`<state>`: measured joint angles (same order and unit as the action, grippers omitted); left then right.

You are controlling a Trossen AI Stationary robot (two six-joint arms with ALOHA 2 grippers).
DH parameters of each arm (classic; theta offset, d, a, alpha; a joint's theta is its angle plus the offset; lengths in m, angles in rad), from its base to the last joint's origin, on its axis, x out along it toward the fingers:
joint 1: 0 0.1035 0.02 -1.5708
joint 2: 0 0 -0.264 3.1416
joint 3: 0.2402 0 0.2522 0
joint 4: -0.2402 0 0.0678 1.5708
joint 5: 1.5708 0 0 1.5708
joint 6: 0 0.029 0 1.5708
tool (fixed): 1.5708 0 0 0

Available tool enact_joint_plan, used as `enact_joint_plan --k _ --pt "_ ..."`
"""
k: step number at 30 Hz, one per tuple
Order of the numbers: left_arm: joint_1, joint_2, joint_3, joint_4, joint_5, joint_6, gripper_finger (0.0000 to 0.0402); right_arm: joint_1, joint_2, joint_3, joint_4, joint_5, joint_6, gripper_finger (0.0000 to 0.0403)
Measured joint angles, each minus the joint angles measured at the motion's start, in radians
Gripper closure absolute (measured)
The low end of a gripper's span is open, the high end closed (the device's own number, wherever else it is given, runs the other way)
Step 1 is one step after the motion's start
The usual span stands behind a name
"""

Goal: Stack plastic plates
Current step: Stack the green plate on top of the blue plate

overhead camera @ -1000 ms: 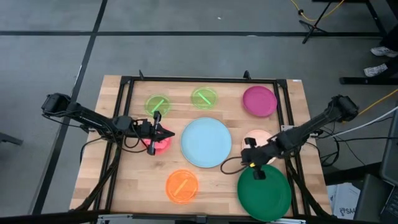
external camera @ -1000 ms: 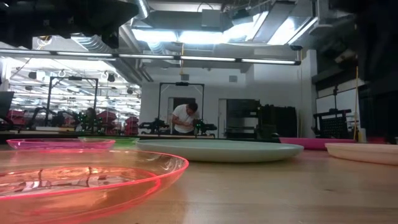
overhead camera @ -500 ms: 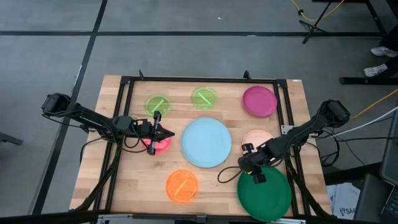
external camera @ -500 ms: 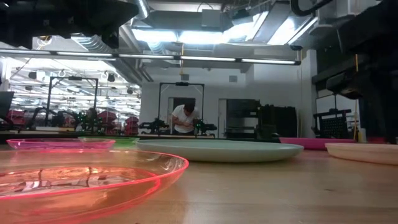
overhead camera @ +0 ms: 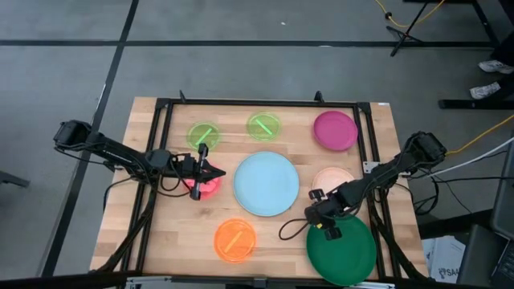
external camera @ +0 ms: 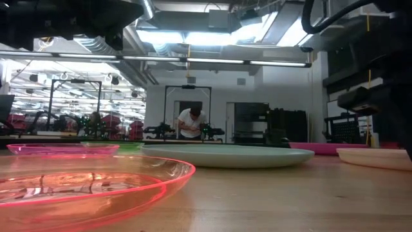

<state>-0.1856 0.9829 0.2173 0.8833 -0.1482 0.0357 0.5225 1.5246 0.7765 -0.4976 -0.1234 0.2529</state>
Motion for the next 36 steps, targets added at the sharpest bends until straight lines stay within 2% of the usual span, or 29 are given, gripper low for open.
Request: enact_joint_plan --k 7,9,13,20,28,36 --pt "0.0 0.0 0.0 0.0 0.0 0.0 0.0398 0.0 -0.001 0.0 0.006 -0.01 -0.018 0.0387" --pt "0.0 0.0 0.0 0.0 0.0 0.0 0.0398 0.0 -0.001 0.001 0.011 -0.019 -0.014 0.0397" --pt "0.0 0.0 0.0 0.0 0.0 0.0 0.0398 -0.001 -0.001 0.001 0.028 -0.027 0.002 0.0394" --pt "0.0 0.0 0.0 0.0 0.0 0.0 0.0398 -0.012 -0.001 0.065 -0.059 -0.028 0.002 0.0399" --pt "0.0 0.0 0.0 0.04 0.0 -0.006 0.0398 -0.082 -0.001 0.17 -0.149 -0.071 -0.026 0.0402" --pt "0.0 0.0 0.0 0.044 0.0 -0.006 0.0398 -0.165 -0.043 0.252 -0.19 -0.049 -0.078 0.0402"
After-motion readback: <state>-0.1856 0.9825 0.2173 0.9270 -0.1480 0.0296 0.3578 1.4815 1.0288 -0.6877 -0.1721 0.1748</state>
